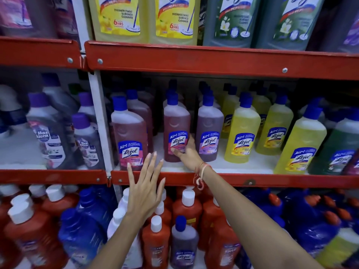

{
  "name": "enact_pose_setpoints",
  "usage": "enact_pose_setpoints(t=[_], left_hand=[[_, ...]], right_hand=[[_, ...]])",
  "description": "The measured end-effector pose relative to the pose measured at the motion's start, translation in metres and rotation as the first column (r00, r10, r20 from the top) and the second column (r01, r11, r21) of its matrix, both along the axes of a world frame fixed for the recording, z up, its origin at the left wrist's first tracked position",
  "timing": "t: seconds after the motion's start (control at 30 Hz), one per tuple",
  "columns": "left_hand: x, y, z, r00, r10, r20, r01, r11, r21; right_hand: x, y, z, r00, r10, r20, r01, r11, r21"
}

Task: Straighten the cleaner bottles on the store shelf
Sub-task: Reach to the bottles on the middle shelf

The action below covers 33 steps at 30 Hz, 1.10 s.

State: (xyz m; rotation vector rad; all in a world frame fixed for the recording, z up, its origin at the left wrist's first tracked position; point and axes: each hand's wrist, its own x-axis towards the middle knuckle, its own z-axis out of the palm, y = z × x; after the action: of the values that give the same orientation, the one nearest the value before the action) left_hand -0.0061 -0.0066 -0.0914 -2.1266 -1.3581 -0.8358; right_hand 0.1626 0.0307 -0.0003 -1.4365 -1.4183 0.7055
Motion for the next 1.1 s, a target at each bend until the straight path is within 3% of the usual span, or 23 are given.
enact_pose_setpoints(t=[0.2,0.6,1.1], left_hand=[[-0.002,0.001,-0.003,1.000,-0.014,0.002,0.014,1.000,-0.017],[-0.001,0.001,-0.005,1.000,0.014,-0.002,-0.014,0.997,-0.076],[0.000,-0.002,-0.004,0.999,0.035,-0.013,-0.036,0.989,-0.145]], right_hand=[[0.003,0.001,0.003,0.998,0.034,-0.058,-0.038,0.997,-0.060],[0.009,-0.024,-0.001,0.988,0.113,0.101,-0.113,0.994,-0.012],[0.017,-0.048,-0.001,0.975,0.146,0.168,-0.148,0.989,0.000]])
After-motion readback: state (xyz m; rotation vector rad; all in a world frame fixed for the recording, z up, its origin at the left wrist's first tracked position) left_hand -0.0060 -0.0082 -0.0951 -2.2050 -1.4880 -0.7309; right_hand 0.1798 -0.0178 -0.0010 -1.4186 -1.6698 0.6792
